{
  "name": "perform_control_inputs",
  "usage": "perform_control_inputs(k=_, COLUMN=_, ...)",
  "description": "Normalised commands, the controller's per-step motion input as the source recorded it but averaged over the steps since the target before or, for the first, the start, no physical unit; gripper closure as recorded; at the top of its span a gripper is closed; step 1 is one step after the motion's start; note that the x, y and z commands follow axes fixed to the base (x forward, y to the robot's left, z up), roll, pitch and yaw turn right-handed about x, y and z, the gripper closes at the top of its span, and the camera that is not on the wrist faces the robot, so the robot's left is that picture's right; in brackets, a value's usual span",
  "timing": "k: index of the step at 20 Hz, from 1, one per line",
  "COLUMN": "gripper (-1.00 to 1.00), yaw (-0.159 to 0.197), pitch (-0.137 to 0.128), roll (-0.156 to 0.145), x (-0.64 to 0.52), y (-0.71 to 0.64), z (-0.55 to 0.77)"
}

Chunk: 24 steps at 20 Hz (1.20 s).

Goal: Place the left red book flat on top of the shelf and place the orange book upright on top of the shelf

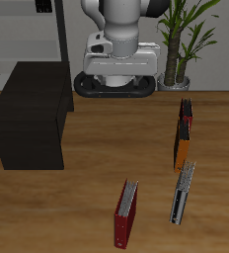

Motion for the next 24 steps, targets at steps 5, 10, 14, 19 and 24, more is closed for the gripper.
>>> perform_control_inputs(k=5, gripper=-1.00, yaw=-0.015, pitch=0.006, roll=0.031, x=-0.11, y=0.51, z=-0.16)
perform_control_inputs(k=10, gripper=-1.00, yaw=-0.032, pitch=0.008, roll=0.049, x=-0.22, y=0.58, z=-0.16)
perform_control_inputs(k=14, gripper=-1.00, yaw=-0.015, pitch=0.018, roll=0.037, x=-0.06, y=0.44, z=-0.15)
perform_control_inputs(k=19, gripper=-1.00, yaw=-0.023, pitch=0.020, roll=0.037, x=-0.06, y=0.61, z=-0.22)
perform_control_inputs(k=24, gripper=-1.00, yaw=0.004, pitch=-0.006, roll=0.022, x=-0.12, y=0.35, z=-0.11)
